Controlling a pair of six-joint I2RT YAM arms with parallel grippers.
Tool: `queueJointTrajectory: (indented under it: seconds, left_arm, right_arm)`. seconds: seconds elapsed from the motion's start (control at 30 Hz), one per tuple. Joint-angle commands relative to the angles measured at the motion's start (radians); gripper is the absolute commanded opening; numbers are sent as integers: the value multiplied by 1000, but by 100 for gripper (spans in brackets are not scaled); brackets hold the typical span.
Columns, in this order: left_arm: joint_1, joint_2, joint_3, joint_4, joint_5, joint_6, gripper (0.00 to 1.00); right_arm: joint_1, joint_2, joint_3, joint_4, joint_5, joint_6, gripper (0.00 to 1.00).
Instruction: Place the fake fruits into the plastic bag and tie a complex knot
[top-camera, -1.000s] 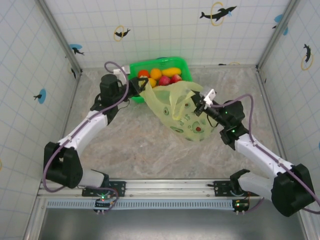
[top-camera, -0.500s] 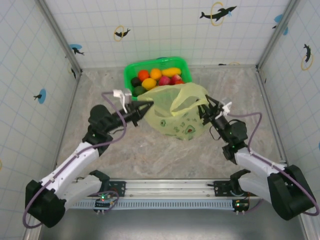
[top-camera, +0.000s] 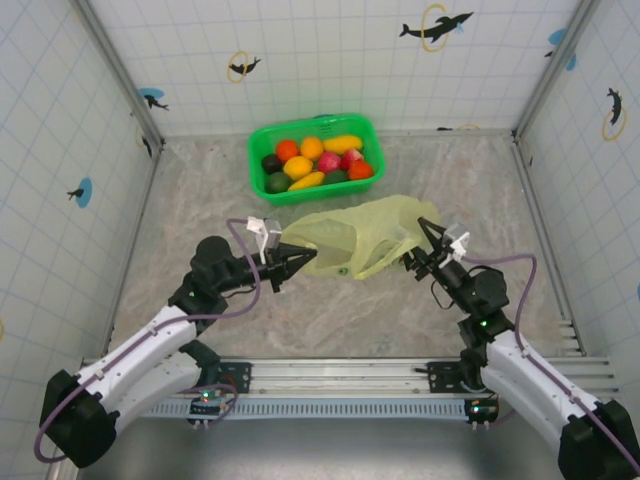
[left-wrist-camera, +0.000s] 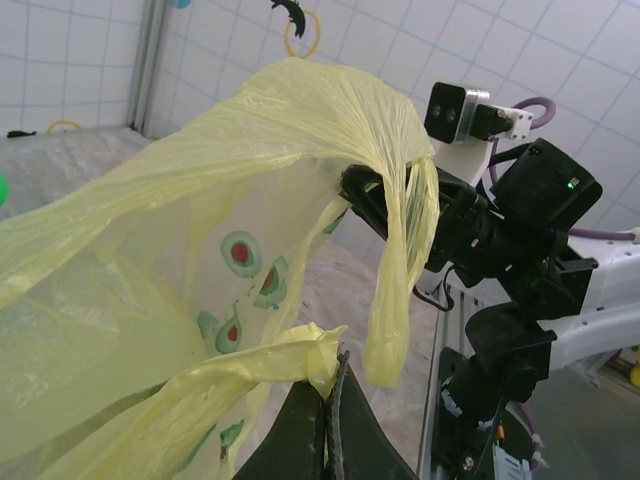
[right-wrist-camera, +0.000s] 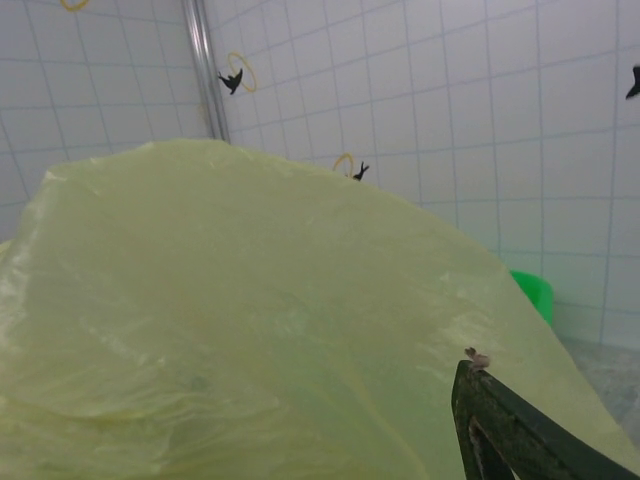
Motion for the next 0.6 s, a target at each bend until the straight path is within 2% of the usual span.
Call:
queueJointTrajectory:
  seconds: [0.0,0.1,0.2,0.3,0.4,0.47,0.57]
  left_arm:
    - [-14,-14,-17,0,-17,-1,0]
    - [-20,-28,-17,-16,-23,7,0]
    - [-20,-27,-2,-80,-30,-2,0]
    - [-21,-57,-14,-124,-106,-41,0]
    - [-22,-92,-32,-144,-162,-71,0]
    - [-21,-109,-33,-159,-189,-69,0]
    - [-21,-111,9,-229,-280,-48,0]
  right_arm:
    - [40,-19,-113,-23,114,97,62]
    - [109,14,-268,210,235,174,61]
    - [164,120,-297,299,305,151,61]
    - [178,233,-293,362,365,164,62]
    - [182,344,-249,350,387,205,61]
    - [188,402,-217,350,358,215,62]
    - [201,419,-139,251,333,164,62]
